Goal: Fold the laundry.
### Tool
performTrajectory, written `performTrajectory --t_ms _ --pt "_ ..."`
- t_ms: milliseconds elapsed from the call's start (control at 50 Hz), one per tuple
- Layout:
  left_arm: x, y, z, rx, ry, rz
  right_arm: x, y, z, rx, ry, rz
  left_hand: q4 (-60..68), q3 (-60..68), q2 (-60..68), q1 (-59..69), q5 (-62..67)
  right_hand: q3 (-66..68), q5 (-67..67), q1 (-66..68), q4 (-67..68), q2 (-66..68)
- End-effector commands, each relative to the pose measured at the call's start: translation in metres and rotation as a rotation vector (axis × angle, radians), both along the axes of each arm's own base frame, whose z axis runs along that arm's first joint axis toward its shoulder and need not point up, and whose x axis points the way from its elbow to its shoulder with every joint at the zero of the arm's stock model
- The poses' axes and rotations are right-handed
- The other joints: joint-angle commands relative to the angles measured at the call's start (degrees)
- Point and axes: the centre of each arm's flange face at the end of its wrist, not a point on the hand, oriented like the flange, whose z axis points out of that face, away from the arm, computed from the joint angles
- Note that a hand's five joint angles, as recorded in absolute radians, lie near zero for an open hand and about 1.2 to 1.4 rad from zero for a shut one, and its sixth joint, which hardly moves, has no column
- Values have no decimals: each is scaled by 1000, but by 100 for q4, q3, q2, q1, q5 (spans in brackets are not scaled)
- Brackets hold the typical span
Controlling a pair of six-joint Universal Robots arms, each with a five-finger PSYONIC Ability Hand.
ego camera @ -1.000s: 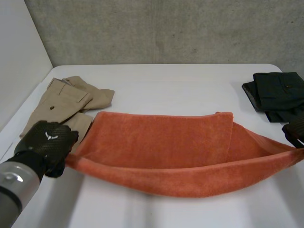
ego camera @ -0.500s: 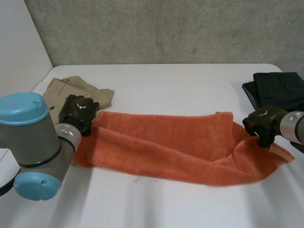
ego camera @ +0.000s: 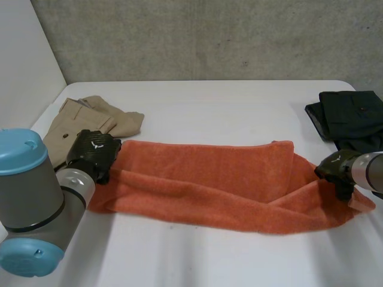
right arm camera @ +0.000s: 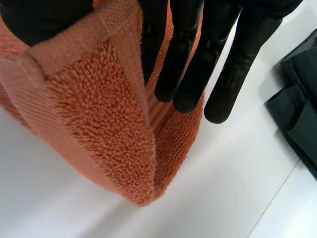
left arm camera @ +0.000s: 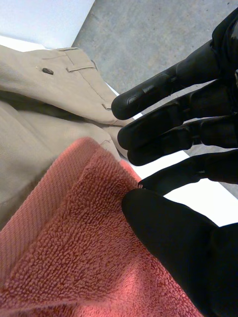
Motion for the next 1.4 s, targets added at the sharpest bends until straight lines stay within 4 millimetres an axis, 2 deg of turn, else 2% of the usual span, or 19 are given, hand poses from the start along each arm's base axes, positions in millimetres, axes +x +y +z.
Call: performTrajectory --t_ms 20,120,160,200,220,300,360,420,500,580,720,820,860,960,1040,1120,1140,1280,1400 --pt "-5 -29 0 -64 27 15 19 -27 11 -228 -40 33 1107 1150 1115 1460 1389 1248 1395 2308 1230 1243" --pt "-17 -74 44 -273 108 33 35 -64 70 -614 -135 26 1107 1150 1115 1460 1389 1248 1395 2308 1230 1243" --pt "-24 -91 83 -418 170 31 38 -76 113 -838 -228 12 1107 1150 1115 1460 1389 1248 1395 2308 1230 1243" --pt "-27 -104 128 -586 240 37 40 -79 144 -988 -299 15 1107 1150 1115 1460 1389 1248 1395 2308 1230 1243" --pt "-28 -107 142 -645 265 36 43 -79 175 -1136 -376 25 1107 1150 1115 1460 1389 1248 1395 2308 1230 1243" --pt "-31 -110 202 -912 379 23 44 -66 236 -1424 -545 62 1107 1150 1115 1460 1389 1248 1395 2308 1230 1243" --pt "-25 -104 235 -1060 436 27 42 -59 251 -1470 -599 76 1107 1150 1115 1460 1389 1248 1395 2308 1230 1243" --pt "-21 -96 247 -1100 455 26 41 -55 258 -1465 -636 75 1107 1150 1115 1460 1389 1248 1395 2308 1230 1243" --pt "-18 -95 230 -1032 473 20 42 -57 245 -1397 -637 84 1107 1150 1115 1460 1389 1248 1395 2308 1230 1243" --pt "-16 -97 190 -904 475 15 46 -61 217 -1295 -623 105 1107 1150 1115 1460 1389 1248 1395 2308 1230 1243" --pt "-8 -97 107 -671 408 44 54 -65 136 -1044 -587 156 1107 1150 1115 1460 1389 1248 1395 2308 1230 1243" --pt "-9 -91 18 -431 314 58 58 -59 66 -833 -572 179 1107 1150 1115 1460 1389 1248 1395 2308 1230 1243" --pt "-7 -85 0 -364 286 63 58 -52 35 -740 -553 183 1107 1150 1115 1460 1389 1248 1395 2308 1230 1243" --pt "3 -58 -35 -154 193 76 48 -36 6 -607 -477 172 1107 1150 1115 1460 1389 1248 1395 2308 1230 1243" --pt "14 -30 -23 -43 137 85 25 -19 0 -445 -403 114 1107 1150 1115 1460 1389 1248 1395 2308 1230 1243" --pt "32 8 0 62 68 98 10 18 37 -294 -318 90 1107 1150 1115 1460 1389 1248 1395 2308 1230 1243" --pt "34 16 6 75 50 92 2 41 51 -186 -265 83 1107 1150 1115 1460 1389 1248 1395 2308 1230 1243" --pt "56 83 33 225 -235 -14 -39 76 76 32 -139 44 1107 1150 1115 1460 1389 1248 1395 2308 1230 1243" --pt "54 78 46 146 -239 -54 -51 68 83 -64 -91 43 1107 1150 1115 1460 1389 1248 1395 2308 1230 1243"
